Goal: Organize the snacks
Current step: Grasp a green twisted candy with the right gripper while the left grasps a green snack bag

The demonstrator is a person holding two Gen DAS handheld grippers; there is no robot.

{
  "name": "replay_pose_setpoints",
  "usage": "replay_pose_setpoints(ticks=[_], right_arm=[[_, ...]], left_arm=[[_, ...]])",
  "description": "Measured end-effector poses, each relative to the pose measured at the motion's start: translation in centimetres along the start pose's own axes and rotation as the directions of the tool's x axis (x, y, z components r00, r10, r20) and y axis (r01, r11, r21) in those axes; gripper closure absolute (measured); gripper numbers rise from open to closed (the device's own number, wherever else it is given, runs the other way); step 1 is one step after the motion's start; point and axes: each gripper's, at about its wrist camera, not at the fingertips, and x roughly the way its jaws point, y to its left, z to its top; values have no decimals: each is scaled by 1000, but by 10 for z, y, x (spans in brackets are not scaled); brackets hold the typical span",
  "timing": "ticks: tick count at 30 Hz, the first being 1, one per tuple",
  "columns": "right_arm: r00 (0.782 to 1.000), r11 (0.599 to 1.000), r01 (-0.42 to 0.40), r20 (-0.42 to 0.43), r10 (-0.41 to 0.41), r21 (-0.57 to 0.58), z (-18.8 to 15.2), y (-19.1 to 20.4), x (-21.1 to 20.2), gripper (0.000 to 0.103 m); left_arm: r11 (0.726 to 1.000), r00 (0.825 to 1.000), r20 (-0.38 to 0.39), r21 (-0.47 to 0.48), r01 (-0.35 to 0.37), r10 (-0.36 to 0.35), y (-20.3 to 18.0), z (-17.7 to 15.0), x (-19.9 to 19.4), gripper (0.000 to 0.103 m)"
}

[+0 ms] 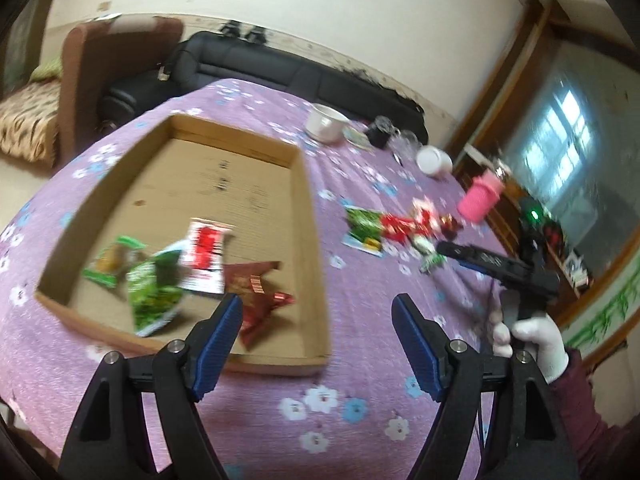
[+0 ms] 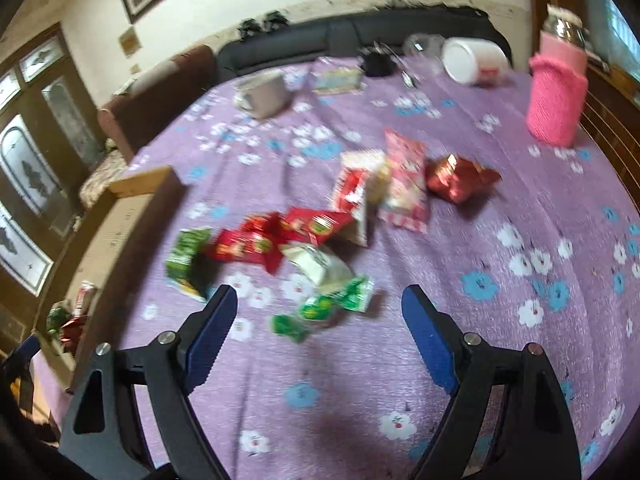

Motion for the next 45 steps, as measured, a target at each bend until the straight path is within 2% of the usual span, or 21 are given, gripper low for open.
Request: replay_pose_setpoints(ticks=[4,7,9,12,16,22,26,28,29,30,34,38,42,45], right_arm=[[999,999,-22,-27,23,26,2,-2,16,20],[998,999,25,-57,-27,-23,3,6,30,25],[996,994,80,-41,-83,-74,0,13,29,48],[995,992,90,-22,-92,-83,-4,7,25,77],[999,999,29,-13,-30,-23,-6,-11,18,78],[999,999,-31,-11,31,14,-6,-18,15,78],[998,998,-61,-7,61,22,-6,-18,13,78],[997,997,-76,-7,77,25,-6,-17,12,78],[997,996,-82,-6,82,25,-6,-17,12,78],[996,996,-89,-4,89,26,-6,-17,12,78],[990,989,-142,13,141,38,-5,-18,9,78],[979,979,-200,43,199,25,-5,-13,3,78],[976,979,-206,71,206,0,-7,-7,-1,78],[977,982,-188,96,190,-27,-10,-1,-4,78]], left_arm=[[999,999,-38,23,37,-36,-23,8,15,25],[996,997,-42,64,59,-57,-46,19,29,25],[994,998,-42,99,50,-46,-60,28,40,25],[989,998,-57,141,36,-29,-76,38,66,25],[982,995,-90,190,-18,36,-90,49,112,25],[973,982,-130,204,-106,134,-89,59,165,25],[973,978,-143,195,-121,150,-84,61,186,26],[973,977,-157,200,-112,144,-83,60,195,33],[973,974,-170,202,-112,148,-83,60,198,52],[969,973,-161,211,-127,163,-84,60,197,65],[974,978,-160,202,-104,137,-84,58,190,65],[985,987,-137,160,-59,81,-82,57,169,65],[994,995,-96,112,-2,13,-75,58,134,68],[997,999,-44,71,14,-11,-59,60,103,68]])
